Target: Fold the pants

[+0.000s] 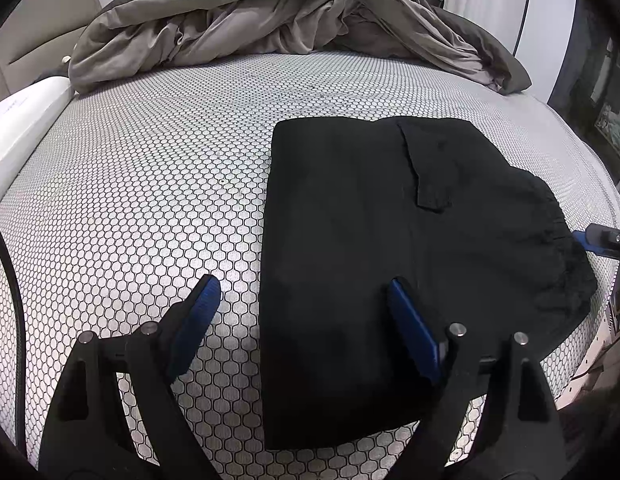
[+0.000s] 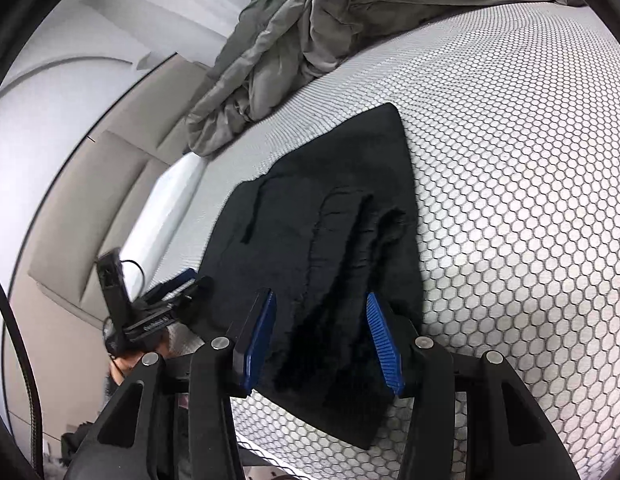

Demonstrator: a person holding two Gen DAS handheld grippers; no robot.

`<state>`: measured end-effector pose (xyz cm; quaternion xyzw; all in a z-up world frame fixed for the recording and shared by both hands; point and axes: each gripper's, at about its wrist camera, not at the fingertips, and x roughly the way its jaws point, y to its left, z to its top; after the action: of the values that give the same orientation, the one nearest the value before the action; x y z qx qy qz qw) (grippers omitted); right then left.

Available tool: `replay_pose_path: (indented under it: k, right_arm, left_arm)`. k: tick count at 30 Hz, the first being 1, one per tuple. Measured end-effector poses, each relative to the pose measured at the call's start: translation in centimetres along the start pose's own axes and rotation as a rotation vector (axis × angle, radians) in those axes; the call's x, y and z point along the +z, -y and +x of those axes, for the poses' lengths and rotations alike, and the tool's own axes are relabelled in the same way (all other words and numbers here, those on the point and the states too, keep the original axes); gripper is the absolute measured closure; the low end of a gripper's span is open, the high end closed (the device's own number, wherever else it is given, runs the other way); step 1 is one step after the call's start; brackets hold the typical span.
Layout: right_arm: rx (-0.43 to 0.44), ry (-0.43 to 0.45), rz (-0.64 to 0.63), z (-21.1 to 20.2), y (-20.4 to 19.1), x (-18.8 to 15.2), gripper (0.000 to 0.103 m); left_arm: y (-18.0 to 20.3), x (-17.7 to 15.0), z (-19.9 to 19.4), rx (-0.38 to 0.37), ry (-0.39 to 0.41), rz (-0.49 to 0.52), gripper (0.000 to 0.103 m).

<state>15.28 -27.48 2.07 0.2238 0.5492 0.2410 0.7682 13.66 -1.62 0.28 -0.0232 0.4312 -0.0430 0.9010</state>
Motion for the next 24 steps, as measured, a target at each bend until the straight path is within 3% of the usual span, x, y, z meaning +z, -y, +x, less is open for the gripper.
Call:
replay_pose_path:
  k: [9,18,19,20,22,24]
  right_arm:
    - [0.2,-0.008,0.05,-0.2,-0.1,0.1,0.05]
    - [0.124,-0.115,0.024,1.8,-0.1,-0.5,0.05]
    - [0.115,-0.119,0.005,2.0,-0.4,-0.6,0.055]
    - [0.084,-0.124,-0.032,2.3,-1.0,-0.8,0.072]
    - [-0.016,-0.117,-0.119,2.7,-2.1,-1.0,0.087]
    - [-0.045,-0.063,-0.184,1.6,-3.3,-1.1,0.091]
  left_arm:
    - [0.1,0.0,0.0,0.001,0.0,0.001,0.019]
    - [0.2,0.0,-0.1,0.005,0.0,0.001,0.019]
    - [0.2,0.0,-0.1,0.006,0.0,0.001,0.019]
    - [0.2,0.1,-0.1,0.006,0.0,0.002,0.019]
    - [-0.1,0.3,-0.5,0.024,0.021,-0.002,0.019]
    - [-1.0,0.6,-1.2,0.039,0.05,-0.032,0.019]
